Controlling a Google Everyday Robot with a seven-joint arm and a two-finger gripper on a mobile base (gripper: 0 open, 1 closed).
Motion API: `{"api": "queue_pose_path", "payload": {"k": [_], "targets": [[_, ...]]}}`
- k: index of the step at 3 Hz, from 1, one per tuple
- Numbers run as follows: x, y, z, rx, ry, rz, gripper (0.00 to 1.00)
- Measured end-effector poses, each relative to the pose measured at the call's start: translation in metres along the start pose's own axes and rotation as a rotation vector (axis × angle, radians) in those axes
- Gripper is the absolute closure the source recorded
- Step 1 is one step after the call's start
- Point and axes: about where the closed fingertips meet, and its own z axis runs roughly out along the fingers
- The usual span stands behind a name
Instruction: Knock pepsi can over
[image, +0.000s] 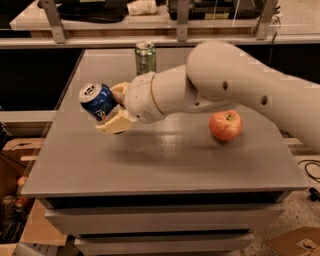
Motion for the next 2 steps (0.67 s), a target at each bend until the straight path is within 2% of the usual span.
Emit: {"api": "queue_pose_path", "payload": {"k": [1,2], "targets": [[-0.002,-0.002,0.003,-0.076,0.143,-0.064,1.0],[0.009,-0.003,0.014,-0.175,0.302,-0.164,1.0]]}}
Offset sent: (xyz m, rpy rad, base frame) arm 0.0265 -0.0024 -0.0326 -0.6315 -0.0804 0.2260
